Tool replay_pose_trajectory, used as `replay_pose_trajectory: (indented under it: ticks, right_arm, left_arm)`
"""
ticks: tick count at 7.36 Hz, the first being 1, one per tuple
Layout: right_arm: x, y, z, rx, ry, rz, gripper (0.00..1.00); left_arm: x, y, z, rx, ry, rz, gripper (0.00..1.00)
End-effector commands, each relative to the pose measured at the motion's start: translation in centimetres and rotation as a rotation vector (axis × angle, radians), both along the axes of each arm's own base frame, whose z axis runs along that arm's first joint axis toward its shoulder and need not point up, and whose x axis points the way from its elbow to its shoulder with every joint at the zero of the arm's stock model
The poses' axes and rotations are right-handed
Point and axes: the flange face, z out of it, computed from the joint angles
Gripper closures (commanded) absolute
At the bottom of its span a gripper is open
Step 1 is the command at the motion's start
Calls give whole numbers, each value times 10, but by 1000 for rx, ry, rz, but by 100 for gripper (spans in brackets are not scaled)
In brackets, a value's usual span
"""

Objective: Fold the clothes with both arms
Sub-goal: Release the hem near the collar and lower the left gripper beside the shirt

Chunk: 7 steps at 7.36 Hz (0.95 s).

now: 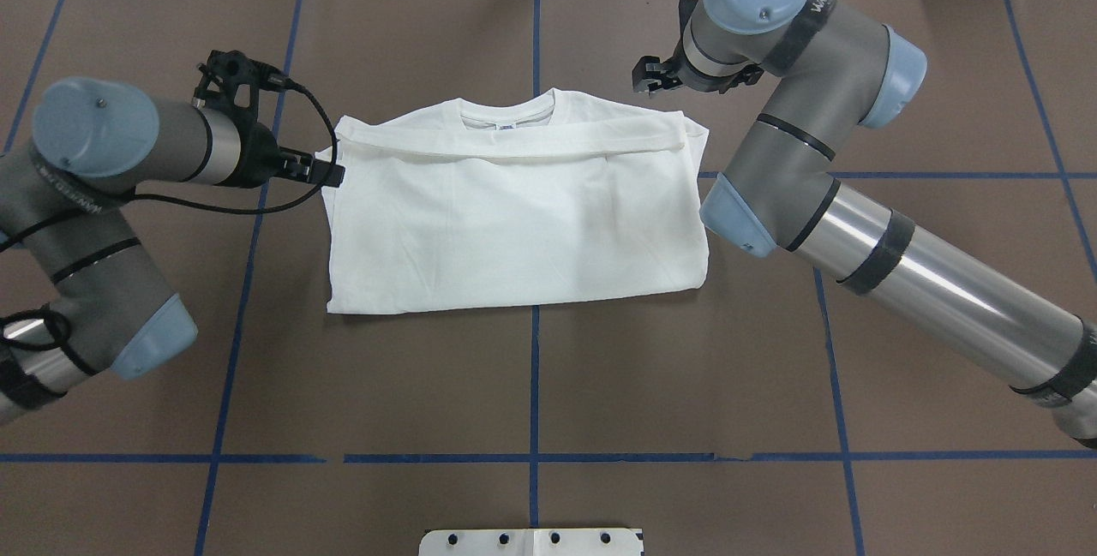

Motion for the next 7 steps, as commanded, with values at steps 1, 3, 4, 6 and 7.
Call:
replay_pose_trajectory:
  ticks: [1,3,4,6,7]
  right_arm:
    - [8,6,3,8,-5,-6,0]
    - [8,6,2,9,-8,-5,0]
    - [8,6,1,11,-8,-4,0]
    - [7,7,1,13,-8,-4,0]
    - [7,7,1,13,-8,-4,0]
  left_arm:
    - [19,68,17,-74,74,1,0]
    - [61,105,28,-134,80,-22,1]
    - [72,115,29,-128,73,-20,3]
    - [80,125,30,-126,69,-10,12]
    - [85,129,34,-143,68,-9,41]
